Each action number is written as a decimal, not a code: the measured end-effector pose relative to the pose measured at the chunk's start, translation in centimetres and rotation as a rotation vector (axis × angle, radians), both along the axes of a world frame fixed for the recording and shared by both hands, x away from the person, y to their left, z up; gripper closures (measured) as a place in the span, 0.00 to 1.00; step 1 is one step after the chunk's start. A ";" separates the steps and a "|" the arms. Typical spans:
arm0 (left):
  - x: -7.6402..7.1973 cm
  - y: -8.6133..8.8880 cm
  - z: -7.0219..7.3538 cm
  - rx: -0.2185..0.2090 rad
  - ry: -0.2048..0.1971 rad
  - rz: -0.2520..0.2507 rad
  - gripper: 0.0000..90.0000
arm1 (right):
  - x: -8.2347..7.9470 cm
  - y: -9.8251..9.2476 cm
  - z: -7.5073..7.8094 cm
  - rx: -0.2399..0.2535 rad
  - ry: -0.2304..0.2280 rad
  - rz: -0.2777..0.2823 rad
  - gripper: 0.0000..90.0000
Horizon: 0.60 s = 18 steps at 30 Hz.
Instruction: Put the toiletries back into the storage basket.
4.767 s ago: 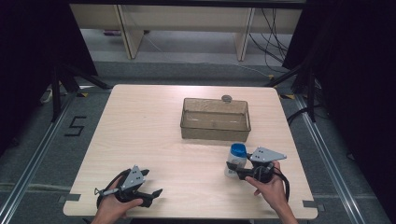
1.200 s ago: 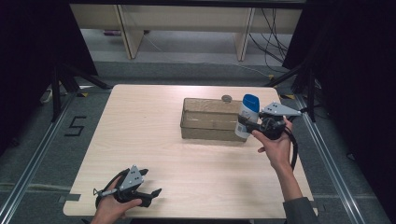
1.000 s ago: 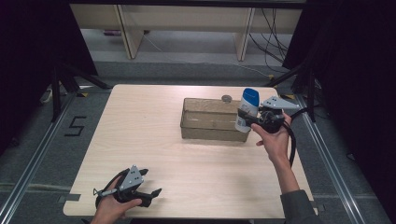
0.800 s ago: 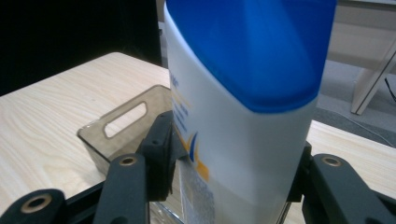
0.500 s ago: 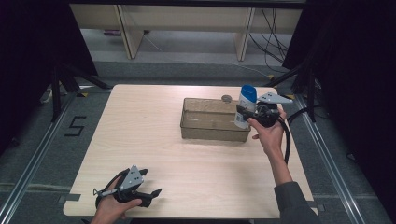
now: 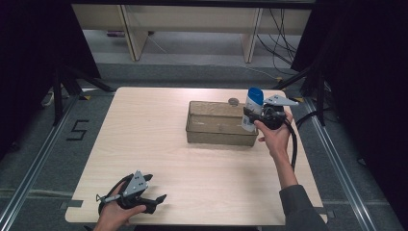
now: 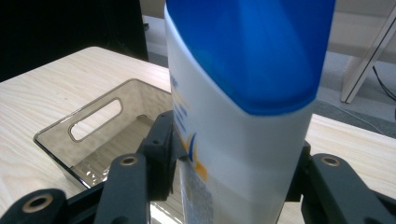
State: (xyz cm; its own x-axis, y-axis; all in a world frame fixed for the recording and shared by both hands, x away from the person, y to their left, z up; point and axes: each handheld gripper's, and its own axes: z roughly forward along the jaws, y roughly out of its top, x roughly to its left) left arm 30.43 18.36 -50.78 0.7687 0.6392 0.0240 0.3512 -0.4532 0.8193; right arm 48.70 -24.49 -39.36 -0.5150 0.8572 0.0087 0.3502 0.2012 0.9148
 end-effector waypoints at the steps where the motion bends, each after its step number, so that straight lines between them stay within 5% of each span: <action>1: 0.0 0.0 0.0 0.000 0.000 0.000 0.17 | 0.0 0.0 0.0 0.000 0.000 0.000 0.58; 11: 0.2 0.2 0.1 0.042 0.000 -0.018 0.17 | 0.5 0.4 -1.1 -0.014 0.023 -0.008 0.58; 13: 0.1 0.1 0.0 0.005 0.001 -0.004 0.17 | 0.6 0.4 -1.4 -0.004 0.015 -0.012 0.58; 18: 0.1 0.1 0.0 0.006 0.002 -0.004 0.17 | 0.8 0.4 -1.8 -0.008 0.020 -0.012 0.58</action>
State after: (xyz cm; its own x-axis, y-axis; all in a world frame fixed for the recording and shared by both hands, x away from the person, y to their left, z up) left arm 30.49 18.41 -50.75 0.7712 0.6360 0.0268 0.3507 -0.4596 0.8159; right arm 49.49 -24.14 -41.13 -0.5043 0.8634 0.0117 0.3705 0.2041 0.9061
